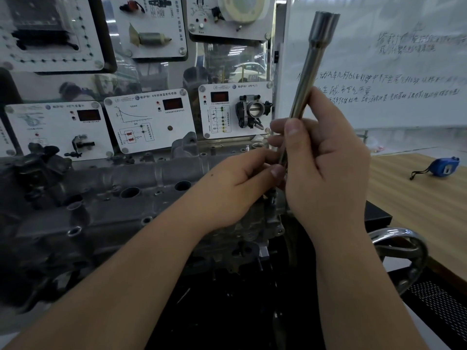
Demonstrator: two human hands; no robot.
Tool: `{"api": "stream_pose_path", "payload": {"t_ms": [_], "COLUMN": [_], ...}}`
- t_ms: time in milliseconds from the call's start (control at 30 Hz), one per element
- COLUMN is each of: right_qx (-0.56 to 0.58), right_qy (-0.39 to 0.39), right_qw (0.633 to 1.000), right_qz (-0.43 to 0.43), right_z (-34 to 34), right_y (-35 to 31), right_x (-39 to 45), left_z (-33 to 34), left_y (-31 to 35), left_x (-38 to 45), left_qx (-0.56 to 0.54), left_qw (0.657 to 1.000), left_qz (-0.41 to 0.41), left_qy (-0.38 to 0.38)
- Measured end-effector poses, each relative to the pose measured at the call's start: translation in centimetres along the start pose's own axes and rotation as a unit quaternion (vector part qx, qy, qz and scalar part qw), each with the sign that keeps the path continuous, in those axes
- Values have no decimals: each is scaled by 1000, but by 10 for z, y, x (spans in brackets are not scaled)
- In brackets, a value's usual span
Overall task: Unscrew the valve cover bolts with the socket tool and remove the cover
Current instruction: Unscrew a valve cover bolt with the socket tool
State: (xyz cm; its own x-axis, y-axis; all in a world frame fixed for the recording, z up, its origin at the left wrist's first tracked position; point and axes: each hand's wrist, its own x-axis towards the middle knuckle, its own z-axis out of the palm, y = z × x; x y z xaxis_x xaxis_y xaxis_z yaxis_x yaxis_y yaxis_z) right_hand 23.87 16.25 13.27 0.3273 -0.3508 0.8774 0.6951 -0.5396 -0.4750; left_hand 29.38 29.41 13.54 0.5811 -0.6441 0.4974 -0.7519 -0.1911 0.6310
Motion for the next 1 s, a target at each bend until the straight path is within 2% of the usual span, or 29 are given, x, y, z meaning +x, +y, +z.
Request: {"api": "stream_pose_path", "payload": {"t_ms": [133, 300, 700, 1000], "right_qx": [2, -18, 28, -19], "right_qy": [-18, 27, -4, -2], "right_qw": [1000, 999, 999, 1000], "right_qz": [-1, -2, 16, 7], "right_z": [2, 1, 2, 0], "right_y": [-2, -1, 0, -1], "right_x": [-1, 0, -3, -2], "left_z": [2, 4, 2, 3], "left_y": [0, 2, -1, -1], "left_x": [2, 1, 1, 1], "left_qx": [5, -1, -18, -8], "left_qw": [1000, 1000, 1000, 1000], "left_qz": [-8, 1, -6, -17], "left_qy": [-2, 14, 6, 14]}}
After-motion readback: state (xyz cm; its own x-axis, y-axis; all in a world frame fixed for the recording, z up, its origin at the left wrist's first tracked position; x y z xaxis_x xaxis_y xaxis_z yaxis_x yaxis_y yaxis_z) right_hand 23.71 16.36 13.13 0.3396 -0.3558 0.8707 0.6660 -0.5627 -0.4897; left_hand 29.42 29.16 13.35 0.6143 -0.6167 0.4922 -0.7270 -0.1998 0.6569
